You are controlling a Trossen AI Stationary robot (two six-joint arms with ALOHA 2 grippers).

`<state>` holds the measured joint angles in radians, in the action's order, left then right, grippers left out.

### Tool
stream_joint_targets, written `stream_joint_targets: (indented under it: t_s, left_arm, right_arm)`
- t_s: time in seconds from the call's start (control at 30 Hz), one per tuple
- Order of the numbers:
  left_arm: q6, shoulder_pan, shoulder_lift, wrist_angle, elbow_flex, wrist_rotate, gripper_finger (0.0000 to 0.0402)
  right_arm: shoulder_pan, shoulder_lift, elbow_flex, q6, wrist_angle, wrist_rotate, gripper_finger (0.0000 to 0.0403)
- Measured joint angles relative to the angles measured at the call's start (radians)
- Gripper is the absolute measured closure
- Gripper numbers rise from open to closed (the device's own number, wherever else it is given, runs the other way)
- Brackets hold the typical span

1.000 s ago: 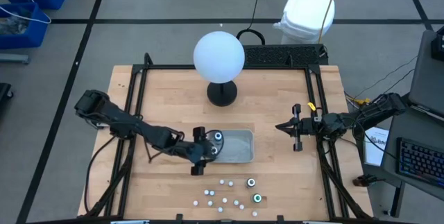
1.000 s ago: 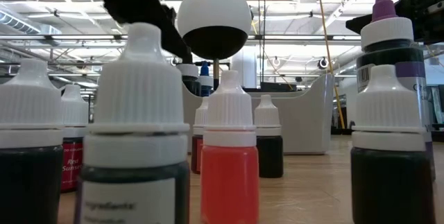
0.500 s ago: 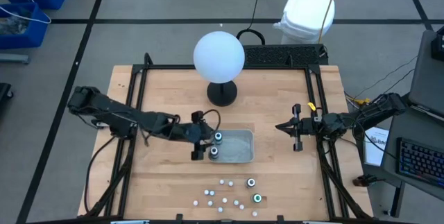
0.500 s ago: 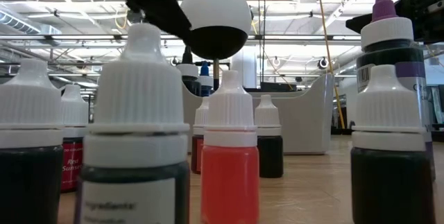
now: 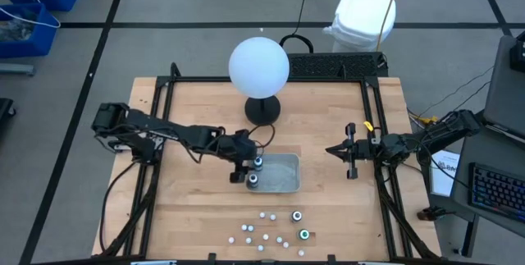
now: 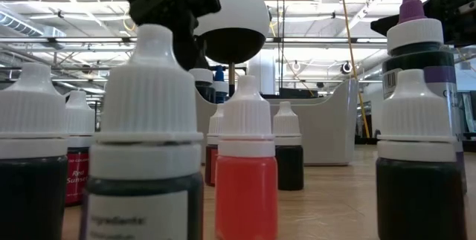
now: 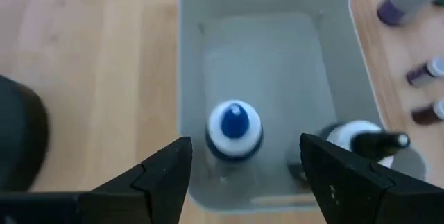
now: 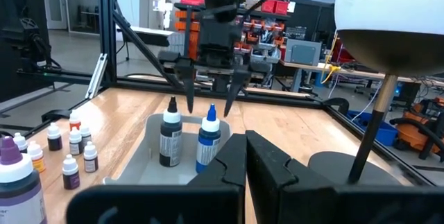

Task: Pick & Place food coloring
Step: Adjust the large blue food coloring bottle on the gray bin

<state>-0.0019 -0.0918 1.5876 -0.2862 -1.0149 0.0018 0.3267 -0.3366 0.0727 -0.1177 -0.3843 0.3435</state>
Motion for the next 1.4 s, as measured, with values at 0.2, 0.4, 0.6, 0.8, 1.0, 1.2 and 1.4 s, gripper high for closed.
stream_joint_targets:
  t_s: [0.2, 0.4, 0.6, 0.8, 1.0, 1.2, 1.4]
  left_arm:
    - [0.008, 0.003, 0.026, 0.008, 0.0, 0.017, 0.013]
    - [0.028, 0.003, 0.027, 0.028, 0.0, 0.015, 0.013]
    - [0.05, 0.011, 0.027, 0.046, 0.0, 0.001, 0.013]
    - [0.05, 0.033, 0.027, 0.046, 0.0, -0.002, 0.013]
    - [0.056, 0.038, 0.027, 0.048, 0.0, -0.003, 0.0131]
    - [0.076, 0.035, 0.055, 0.064, -0.001, -0.002, 0.0131]
    - [0.1, 0.036, 0.097, 0.093, -0.001, -0.002, 0.0131]
  right_arm:
    - [0.0, 0.0, 0.0, 0.0, 0.001, 0.0, 0.0403]
    - [0.0, 0.0, 0.0, 0.0, 0.0, 0.0, 0.0403]
    - [0.0, 0.0, 0.0, -0.002, 0.001, 0.0, 0.0403]
    - [0.0, 0.0, 0.0, -0.003, 0.001, 0.0, 0.0403]
    - [0.0, 0.0, 0.0, -0.004, 0.0, 0.0, 0.0403]
    - [0.0, 0.0, 0.0, -0.025, 0.001, 0.0, 0.0403]
    - [0.0, 0.0, 0.0, -0.026, 0.002, 0.0, 0.0403]
